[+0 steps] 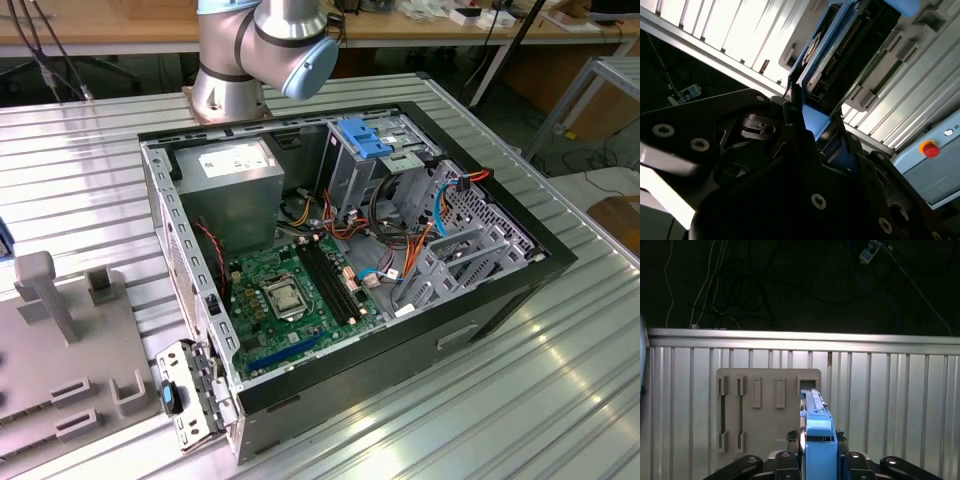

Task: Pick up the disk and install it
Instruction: 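Pick up the disk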

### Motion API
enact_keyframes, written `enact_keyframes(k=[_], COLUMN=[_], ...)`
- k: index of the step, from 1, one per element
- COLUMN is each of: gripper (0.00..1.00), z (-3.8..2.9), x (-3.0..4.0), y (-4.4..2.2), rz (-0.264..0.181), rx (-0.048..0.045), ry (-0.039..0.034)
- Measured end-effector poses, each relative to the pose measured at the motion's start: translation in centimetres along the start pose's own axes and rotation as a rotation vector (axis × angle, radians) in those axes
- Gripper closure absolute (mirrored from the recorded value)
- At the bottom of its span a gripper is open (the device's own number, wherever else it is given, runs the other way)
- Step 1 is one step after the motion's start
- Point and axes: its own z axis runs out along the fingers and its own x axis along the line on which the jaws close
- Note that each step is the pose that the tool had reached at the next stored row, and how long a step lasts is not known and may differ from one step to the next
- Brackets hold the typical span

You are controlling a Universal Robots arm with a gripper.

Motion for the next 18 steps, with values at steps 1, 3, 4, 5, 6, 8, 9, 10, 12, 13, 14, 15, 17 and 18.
enact_keyframes(k=[1, 3, 4, 5, 6, 8, 9, 10, 12, 13, 14, 15, 17, 18], gripper=[0.63, 0.63, 0.63, 0.63, 0.63, 0.63, 0.63, 0.63, 0.63, 0.63, 0.63, 0.63, 0.63, 0.63], z=[-0.25, -1.04, -1.28, -1.54, -1.85, -2.37, -2.61, -3.17, -4.03, -4.25, -4.60, -4.88, -5.41, -5.74], x=[0.00, 0.00, 0.00, 0.00, 0.01, 0.01, 0.01, 0.01, 0.01, 0.01, 0.01, 0.01, 0.01, 0.01], y=[-0.01, -0.02, -0.03, -0.03, -0.04, -0.05, -0.06, -0.07, -0.09, -0.09, -0.10, -0.11, -0.12, -0.14], rz=[0.000, 0.000, 0.000, 0.000, 0.000, 0.000, 0.000, 0.000, 0.000, 0.000, 0.000, 0.000, 0.000, 0.000], rx=[0.0000, 0.0002, 0.0004, 0.0004, 0.0003, 0.0006, 0.0006, 0.0007, 0.0009, 0.0009, 0.0010, 0.0011, 0.0012, 0.0011], ry=[0.0000, 0.0000, 0.0000, 0.0000, 0.0001, 0.0000, 0.0000, 0.0001, 0.0000, 0.0001, 0.0000, 0.0001, 0.0001, 0.0001])
